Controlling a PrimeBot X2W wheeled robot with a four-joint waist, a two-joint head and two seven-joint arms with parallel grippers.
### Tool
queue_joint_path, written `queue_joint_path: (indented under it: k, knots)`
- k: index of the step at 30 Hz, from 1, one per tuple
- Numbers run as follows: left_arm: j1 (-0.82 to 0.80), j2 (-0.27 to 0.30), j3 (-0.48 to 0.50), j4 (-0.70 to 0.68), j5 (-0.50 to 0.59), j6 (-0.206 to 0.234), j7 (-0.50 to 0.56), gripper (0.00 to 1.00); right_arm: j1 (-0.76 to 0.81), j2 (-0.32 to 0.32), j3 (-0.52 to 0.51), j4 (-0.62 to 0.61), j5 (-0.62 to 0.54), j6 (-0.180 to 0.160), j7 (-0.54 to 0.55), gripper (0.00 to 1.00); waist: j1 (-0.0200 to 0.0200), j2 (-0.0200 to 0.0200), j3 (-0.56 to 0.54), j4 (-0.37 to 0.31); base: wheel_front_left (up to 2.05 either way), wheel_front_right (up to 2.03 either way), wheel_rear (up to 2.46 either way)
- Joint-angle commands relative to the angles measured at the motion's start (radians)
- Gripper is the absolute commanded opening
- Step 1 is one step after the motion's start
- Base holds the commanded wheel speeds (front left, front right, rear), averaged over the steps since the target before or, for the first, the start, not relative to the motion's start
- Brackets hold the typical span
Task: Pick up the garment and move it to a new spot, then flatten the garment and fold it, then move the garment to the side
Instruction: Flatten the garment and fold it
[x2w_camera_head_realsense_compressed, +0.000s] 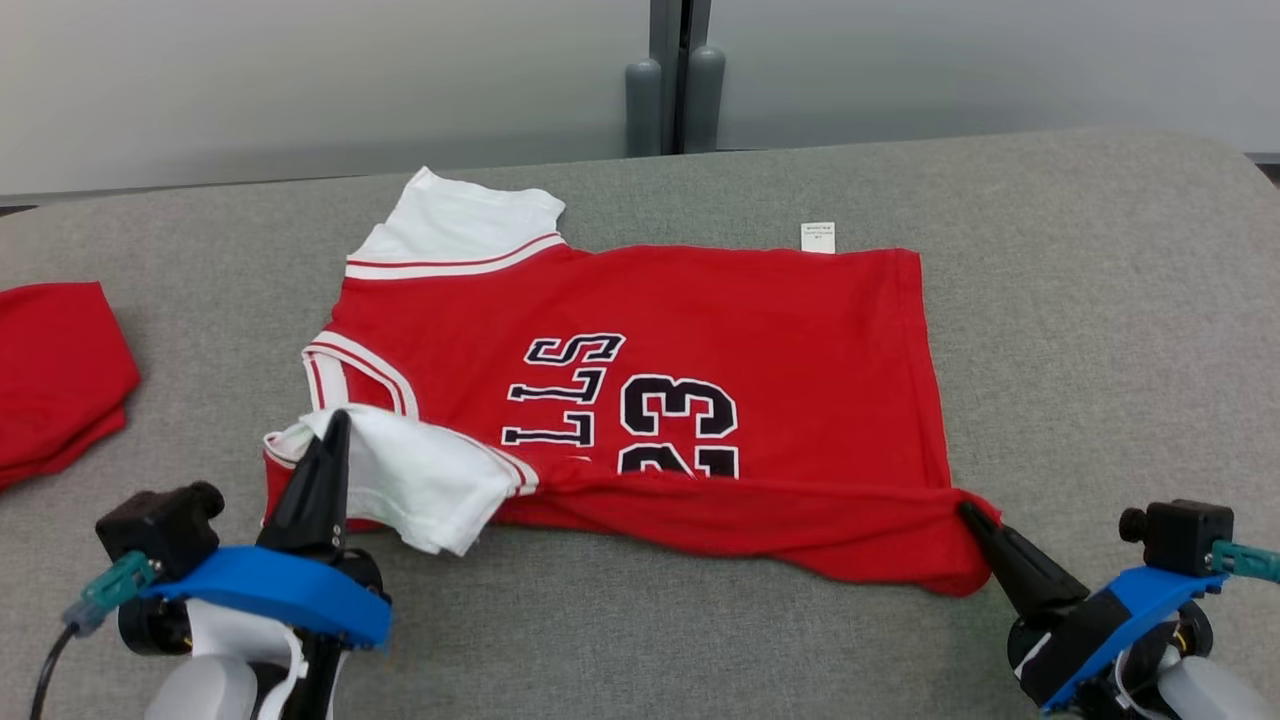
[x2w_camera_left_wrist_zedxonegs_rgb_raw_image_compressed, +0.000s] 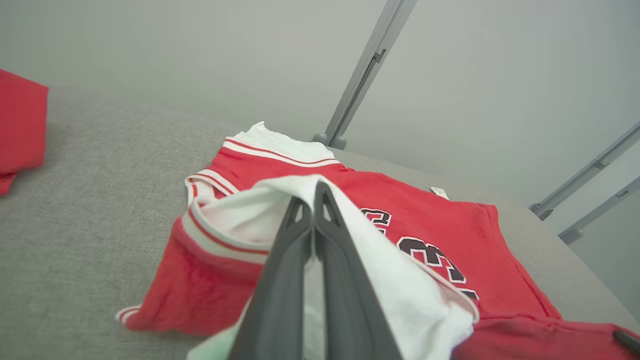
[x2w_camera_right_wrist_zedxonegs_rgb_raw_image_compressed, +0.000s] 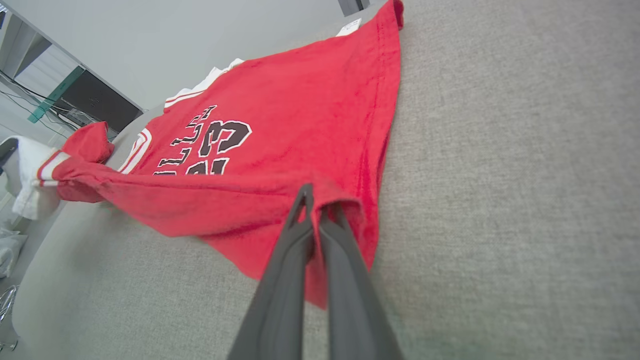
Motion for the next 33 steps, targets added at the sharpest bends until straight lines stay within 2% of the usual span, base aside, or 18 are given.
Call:
queue_joint_path:
  k: [1,6,12,13,14,15,16,24,28,33]
  knots:
    - [-0.042,-0.004,0.005,0.034,-0.002,-0.007,-0.003,0.0,-0.03,0.008,0.007,0.022,0.009,0.0,0.001,0.0,-0.0001,-0.0001,0.009,-0.001,0.0,0.0,0.0]
    - [-0.158,-0.004,-0.012,0.19,0.01,-0.029,0.013,0.0,-0.109,0.027,0.049,0.084,0.018,0.0,-0.01,0.0,-0.0001,-0.0001,0.04,-0.009,0.0,0.0,0.0]
    - [-0.251,-0.018,-0.032,0.348,0.025,-0.052,-0.019,0.0,-0.177,0.049,0.107,0.148,0.028,0.0,-0.038,0.0,-0.0001,-0.0001,0.054,-0.015,0.0,0.0,0.0]
    - [-0.262,-0.019,-0.036,0.375,0.034,-0.053,-0.029,0.0,-0.186,0.05,0.115,0.157,0.022,0.0,-0.049,0.08,-0.0001,-0.0001,0.054,-0.016,0.0,0.0,0.0]
    - [-0.272,-0.021,-0.04,0.397,0.04,-0.055,-0.038,0.35,-0.192,0.053,0.122,0.166,0.019,0.0,-0.058,0.67,-0.0001,-0.0001,0.053,-0.015,0.0,0.0,0.0]
    - [-0.28,-0.022,-0.047,0.417,0.05,-0.057,-0.049,0.71,-0.194,0.057,0.128,0.175,0.024,0.0,-0.066,1.0,-0.0001,-0.0001,0.05,-0.015,0.0,0.0,0.0]
    - [-0.288,-0.022,-0.051,0.436,0.061,-0.055,-0.065,1.0,-0.195,0.057,0.133,0.182,0.025,0.0,-0.074,1.0,-0.0001,-0.0001,0.046,-0.014,0.0,0.0,0.0]
    - [-0.248,-0.023,-0.061,0.507,0.081,-0.059,-0.148,1.0,-0.123,0.037,0.113,0.192,-0.003,0.0,-0.108,1.0,-0.0001,-0.0001,0.004,-0.002,0.0,0.0,0.0]
    - [-0.193,-0.01,-0.063,0.502,0.09,-0.04,-0.159,1.0,-0.078,0.031,0.092,0.18,-0.028,0.0,-0.11,1.0,-0.0001,-0.0001,-0.005,-0.001,0.0,0.0,0.0]
    - [-0.15,0.014,-0.076,0.505,0.11,-0.007,-0.134,1.0,-0.06,0.057,0.071,0.193,-0.074,0.0,-0.11,1.0,-0.0001,-0.0001,-0.002,-0.006,0.0,0.0,0.0]
